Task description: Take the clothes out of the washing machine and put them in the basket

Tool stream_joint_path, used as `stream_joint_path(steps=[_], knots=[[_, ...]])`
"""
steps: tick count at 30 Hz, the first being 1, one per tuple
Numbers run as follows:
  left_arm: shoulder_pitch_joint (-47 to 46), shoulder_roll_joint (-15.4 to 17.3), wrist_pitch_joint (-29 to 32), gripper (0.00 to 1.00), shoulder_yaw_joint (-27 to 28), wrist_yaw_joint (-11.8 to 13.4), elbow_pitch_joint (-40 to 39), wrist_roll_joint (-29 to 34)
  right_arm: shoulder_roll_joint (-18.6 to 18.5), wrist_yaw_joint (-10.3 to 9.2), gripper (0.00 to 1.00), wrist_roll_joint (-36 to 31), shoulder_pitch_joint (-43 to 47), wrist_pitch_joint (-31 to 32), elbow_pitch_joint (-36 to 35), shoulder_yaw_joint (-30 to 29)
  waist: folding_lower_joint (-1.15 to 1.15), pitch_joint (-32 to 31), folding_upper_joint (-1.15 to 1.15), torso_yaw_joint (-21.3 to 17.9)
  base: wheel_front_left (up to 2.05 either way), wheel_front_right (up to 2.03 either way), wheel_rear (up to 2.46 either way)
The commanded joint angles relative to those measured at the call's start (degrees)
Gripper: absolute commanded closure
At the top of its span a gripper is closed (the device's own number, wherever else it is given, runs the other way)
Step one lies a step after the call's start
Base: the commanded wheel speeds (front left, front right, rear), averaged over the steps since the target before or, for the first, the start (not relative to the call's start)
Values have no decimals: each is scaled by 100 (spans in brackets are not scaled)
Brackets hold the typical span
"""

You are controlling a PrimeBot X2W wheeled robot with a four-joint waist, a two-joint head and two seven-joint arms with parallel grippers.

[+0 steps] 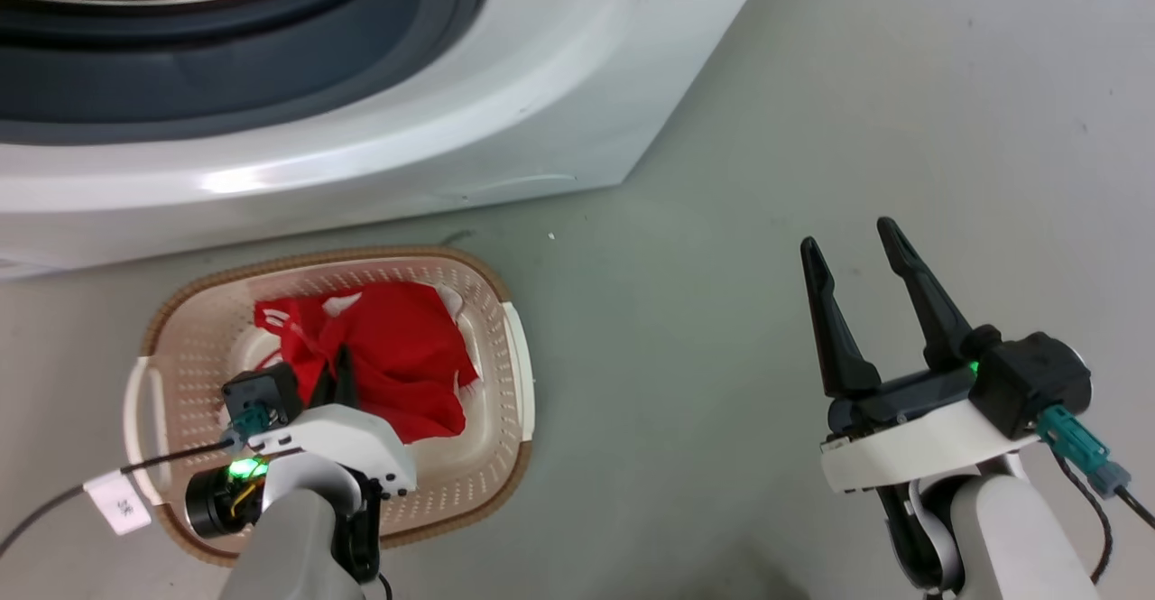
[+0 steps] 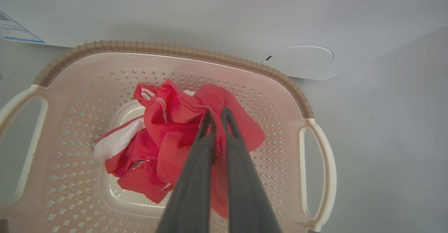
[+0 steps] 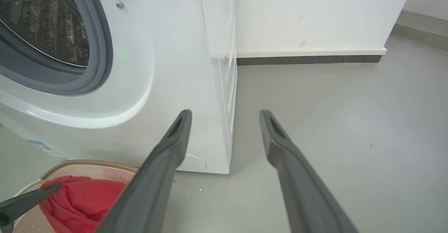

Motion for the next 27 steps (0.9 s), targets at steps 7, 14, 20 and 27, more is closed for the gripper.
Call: stream_joint_path(steps=[7, 14, 20, 27], knots=[[-861, 259, -16, 100, 357, 198, 1087, 202, -65, -5, 0, 171, -496, -157, 139, 201, -1, 935, 0, -362, 0, 0, 0], [-1102, 396, -16, 100, 741, 307, 1576, 54, -63, -4, 0, 274, -691, -205, 292, 261, -1, 1273, 0, -471, 0, 0, 0], [-1101, 355, -16, 74, 917, 307, 1803, 39, -78, -4, 0, 269, -772, -217, 382, 259, -1, 1140, 0, -398, 0, 0, 0], [-724, 160, -16, 0, 971, 107, 1656, 146, -95, -4, 0, 146, -574, -214, 477, 159, -1, 344, 0, -122, 0, 0, 0]])
